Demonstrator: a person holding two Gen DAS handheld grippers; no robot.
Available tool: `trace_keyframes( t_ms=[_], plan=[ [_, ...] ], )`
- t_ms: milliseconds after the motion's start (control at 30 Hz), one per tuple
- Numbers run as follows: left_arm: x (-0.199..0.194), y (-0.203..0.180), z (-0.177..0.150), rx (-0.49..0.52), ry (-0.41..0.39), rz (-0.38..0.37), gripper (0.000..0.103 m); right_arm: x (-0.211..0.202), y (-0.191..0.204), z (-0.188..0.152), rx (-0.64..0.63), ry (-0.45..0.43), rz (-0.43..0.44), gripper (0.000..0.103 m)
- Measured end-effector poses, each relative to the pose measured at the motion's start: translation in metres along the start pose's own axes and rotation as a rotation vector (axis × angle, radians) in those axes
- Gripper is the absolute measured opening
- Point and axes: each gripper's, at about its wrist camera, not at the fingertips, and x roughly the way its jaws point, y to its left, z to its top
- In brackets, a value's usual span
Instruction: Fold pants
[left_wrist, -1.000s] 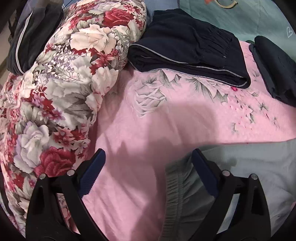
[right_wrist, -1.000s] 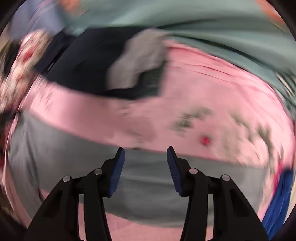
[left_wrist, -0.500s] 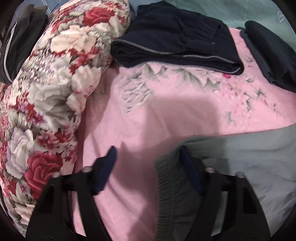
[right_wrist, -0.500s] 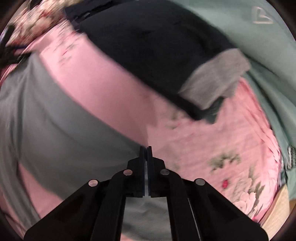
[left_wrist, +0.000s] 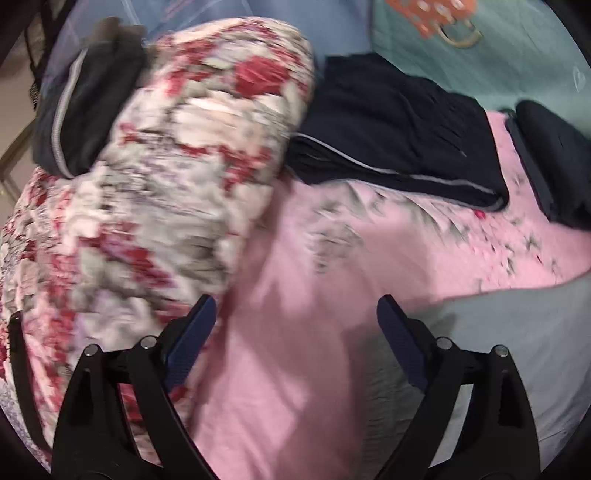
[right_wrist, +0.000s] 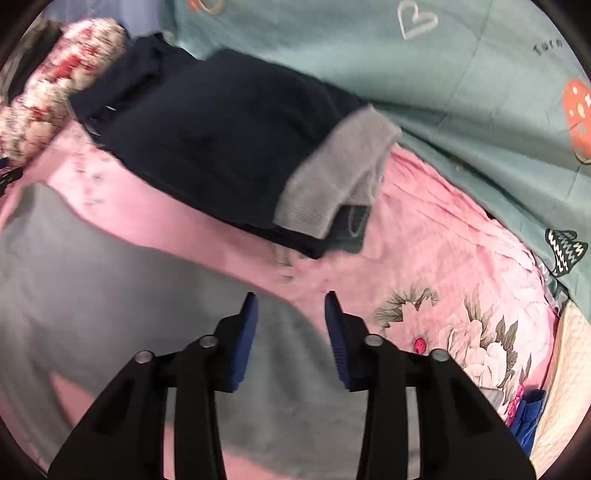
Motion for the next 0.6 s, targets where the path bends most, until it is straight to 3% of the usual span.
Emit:
trace_keyframes(
  t_ms=[33,167,300,400,500,600],
  plan=[
    [-0.001,0.006,0.002,-0.004,0.005,-0.012,0.090,-0.006,-0.001,-0.003,-0.018,-0.002,0.017,0.041],
    [0.000,0.010,0.019,0.053,0.052,-0.186,0.089,-0.025,0.021,0.003,-0.128,-0.004,0.112,0.043],
    [0.012,-0.027,0.024,0.232,0.125,-0.392,0.074,-0.014,0.068,0.025,-0.229,0.017,0.202,0.043],
    [0.019,-0.059,0.017,0.411,0.170,-0.464,0.064,0.009,0.088,0.038,-0.315,0.073,0.204,0.043],
    [0.024,-0.077,0.011,0.560,0.197,-0.499,0.062,0.029,0.092,0.041,-0.381,0.140,0.194,0.043],
    [0.032,-0.083,0.012,0.640,0.244,-0.560,0.055,0.045,0.087,0.048,-0.408,0.205,0.211,0.043]
  ],
)
